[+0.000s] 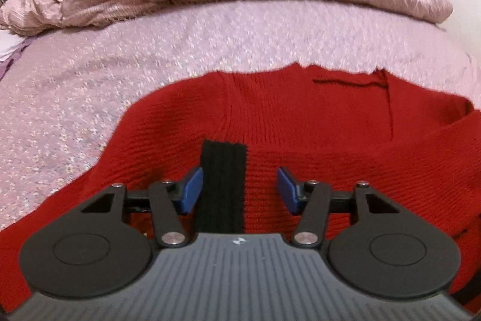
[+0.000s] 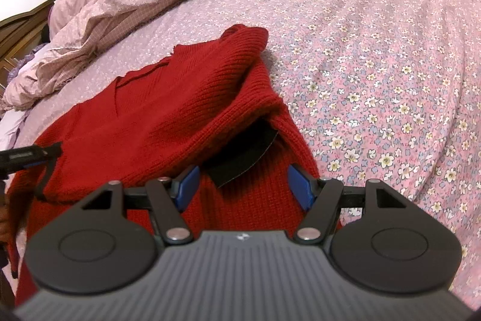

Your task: Fold small clothes

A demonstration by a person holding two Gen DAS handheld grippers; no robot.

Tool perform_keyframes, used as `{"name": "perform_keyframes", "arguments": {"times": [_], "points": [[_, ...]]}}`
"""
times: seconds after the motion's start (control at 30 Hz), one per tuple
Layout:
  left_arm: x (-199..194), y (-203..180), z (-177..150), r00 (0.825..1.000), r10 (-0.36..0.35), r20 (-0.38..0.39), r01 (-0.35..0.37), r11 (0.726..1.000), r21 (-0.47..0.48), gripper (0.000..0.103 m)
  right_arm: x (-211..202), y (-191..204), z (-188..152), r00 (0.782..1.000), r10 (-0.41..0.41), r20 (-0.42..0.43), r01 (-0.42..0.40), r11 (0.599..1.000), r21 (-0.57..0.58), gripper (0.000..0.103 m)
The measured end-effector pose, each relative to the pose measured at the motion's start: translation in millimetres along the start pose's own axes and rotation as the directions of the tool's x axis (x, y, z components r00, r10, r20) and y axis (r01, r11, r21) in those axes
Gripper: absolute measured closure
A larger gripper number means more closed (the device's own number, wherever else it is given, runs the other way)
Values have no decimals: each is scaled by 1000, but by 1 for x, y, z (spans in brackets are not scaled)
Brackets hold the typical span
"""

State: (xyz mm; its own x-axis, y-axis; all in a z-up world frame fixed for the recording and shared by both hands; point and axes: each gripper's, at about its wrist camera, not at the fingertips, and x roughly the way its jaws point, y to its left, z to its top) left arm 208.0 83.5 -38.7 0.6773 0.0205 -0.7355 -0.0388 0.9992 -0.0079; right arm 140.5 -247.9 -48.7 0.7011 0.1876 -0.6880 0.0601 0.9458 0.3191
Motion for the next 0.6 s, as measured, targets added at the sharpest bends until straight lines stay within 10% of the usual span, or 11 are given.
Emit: {"name": "perform_keyframes", "arguments": {"times": [0.27,0.4,0.6], "points": [[20,7,0,1000,-18,10,18,999,-50,41,2,3,2,1000,-12,25,13,999,-37,36],[14,-1,3,998,-54,17,54,998,-33,81,4,4,3,999,-21,38,23,998,-55,36],[-19,1,13,992,-83,97,91,993,-80,86,5,5,6,996,-30,79,38,994,-98,36]]}}
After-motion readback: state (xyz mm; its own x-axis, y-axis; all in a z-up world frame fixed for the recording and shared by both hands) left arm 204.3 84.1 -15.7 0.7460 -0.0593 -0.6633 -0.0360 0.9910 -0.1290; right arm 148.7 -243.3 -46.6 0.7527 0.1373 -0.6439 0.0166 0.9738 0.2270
